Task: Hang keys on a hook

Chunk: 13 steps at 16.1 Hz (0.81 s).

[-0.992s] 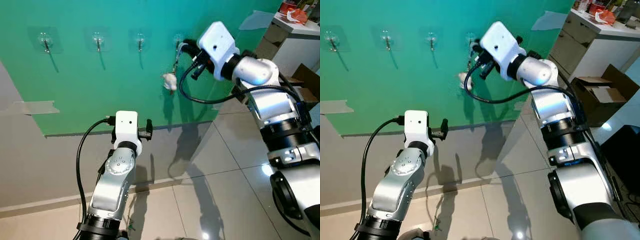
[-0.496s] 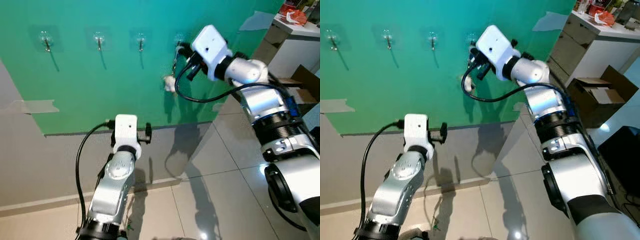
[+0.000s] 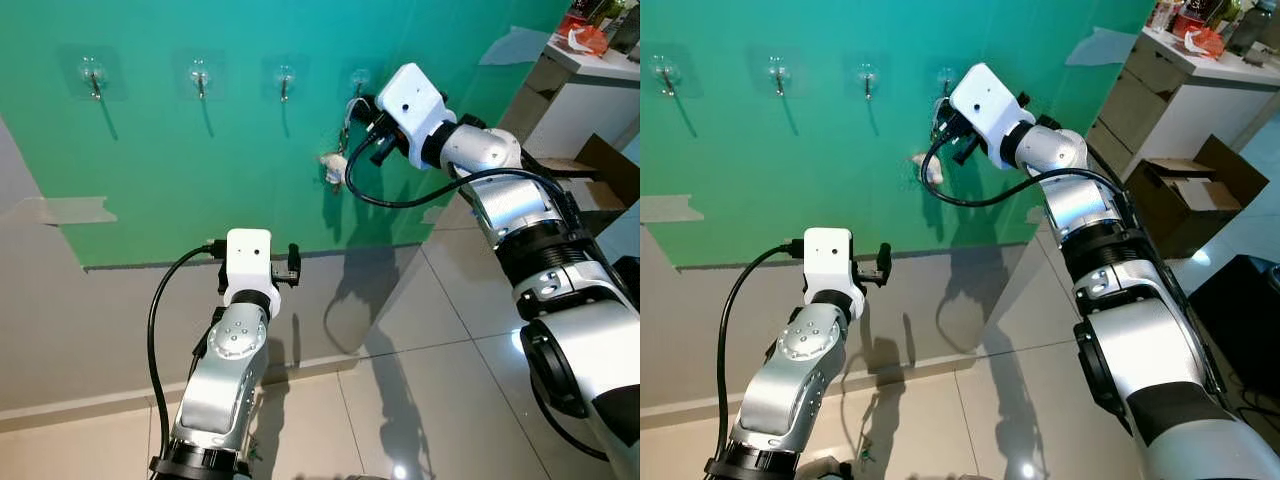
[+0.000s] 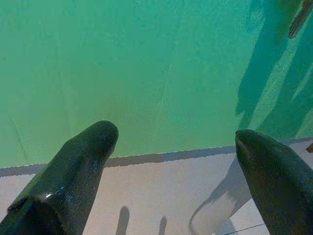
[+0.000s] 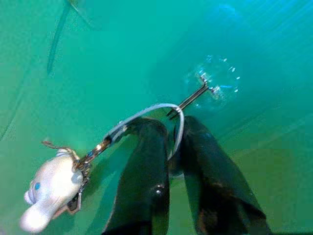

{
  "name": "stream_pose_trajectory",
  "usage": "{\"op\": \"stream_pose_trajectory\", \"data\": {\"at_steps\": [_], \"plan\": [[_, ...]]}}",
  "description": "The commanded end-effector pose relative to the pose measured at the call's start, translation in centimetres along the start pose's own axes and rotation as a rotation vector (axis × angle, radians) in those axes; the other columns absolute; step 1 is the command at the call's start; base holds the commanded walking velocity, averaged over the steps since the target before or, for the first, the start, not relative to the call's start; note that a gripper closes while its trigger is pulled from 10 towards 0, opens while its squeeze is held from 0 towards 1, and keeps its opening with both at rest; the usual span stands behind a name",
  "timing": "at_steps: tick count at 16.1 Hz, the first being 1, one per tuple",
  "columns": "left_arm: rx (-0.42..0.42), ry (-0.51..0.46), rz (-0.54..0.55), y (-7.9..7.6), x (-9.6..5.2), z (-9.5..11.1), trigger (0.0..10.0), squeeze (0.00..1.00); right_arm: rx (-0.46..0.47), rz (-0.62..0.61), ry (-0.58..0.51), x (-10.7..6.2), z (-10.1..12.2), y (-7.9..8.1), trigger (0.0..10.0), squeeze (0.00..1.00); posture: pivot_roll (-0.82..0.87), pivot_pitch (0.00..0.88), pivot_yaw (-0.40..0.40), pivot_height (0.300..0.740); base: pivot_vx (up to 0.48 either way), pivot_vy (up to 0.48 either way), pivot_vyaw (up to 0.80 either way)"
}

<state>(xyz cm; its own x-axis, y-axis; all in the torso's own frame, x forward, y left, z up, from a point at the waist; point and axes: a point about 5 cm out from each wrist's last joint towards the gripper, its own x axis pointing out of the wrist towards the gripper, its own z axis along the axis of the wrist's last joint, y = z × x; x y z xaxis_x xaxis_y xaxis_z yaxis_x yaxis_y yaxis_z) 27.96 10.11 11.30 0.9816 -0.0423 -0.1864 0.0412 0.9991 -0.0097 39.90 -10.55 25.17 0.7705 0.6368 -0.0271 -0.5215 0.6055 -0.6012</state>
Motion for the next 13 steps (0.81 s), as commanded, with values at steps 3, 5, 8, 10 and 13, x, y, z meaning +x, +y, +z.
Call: {"op": "stream_pose_trajectory", "data": {"at_steps": [3,5,8,10,13], "plan": [[-0.063,0.011,-0.035,-2.12,-0.34,0.07,10.0,0.00,-0.015,0.003,-0.008,-0.21,0.29,-0.80,10.0,1.00,-0.10,0.000,-0.162,0.723,0.000,0.000,0.00],[-0.066,0.012,-0.039,-2.25,-0.40,0.02,10.0,0.00,-0.019,-0.011,0.002,-0.30,0.12,-0.95,10.0,1.00,-0.10,0.000,-0.162,0.723,0.000,0.000,0.00],[-0.070,0.014,-0.042,-2.31,-0.48,-0.08,10.0,0.00,-0.038,-0.039,0.031,-0.36,-0.23,-1.04,10.0,0.00,-0.10,0.000,-0.164,0.723,0.000,0.000,0.00],[-0.070,0.016,-0.043,-2.32,-0.55,-0.13,10.0,0.00,-0.028,-0.049,0.032,-0.38,-0.25,-1.02,10.0,0.00,-0.11,0.000,-0.163,0.723,0.000,0.000,0.00],[-0.073,0.014,-0.045,-2.35,-0.58,0.00,10.0,0.00,-0.028,-0.055,0.038,-0.40,-0.22,-1.18,10.0,0.00,-0.11,0.000,-0.163,0.723,0.000,0.000,0.00]]}}
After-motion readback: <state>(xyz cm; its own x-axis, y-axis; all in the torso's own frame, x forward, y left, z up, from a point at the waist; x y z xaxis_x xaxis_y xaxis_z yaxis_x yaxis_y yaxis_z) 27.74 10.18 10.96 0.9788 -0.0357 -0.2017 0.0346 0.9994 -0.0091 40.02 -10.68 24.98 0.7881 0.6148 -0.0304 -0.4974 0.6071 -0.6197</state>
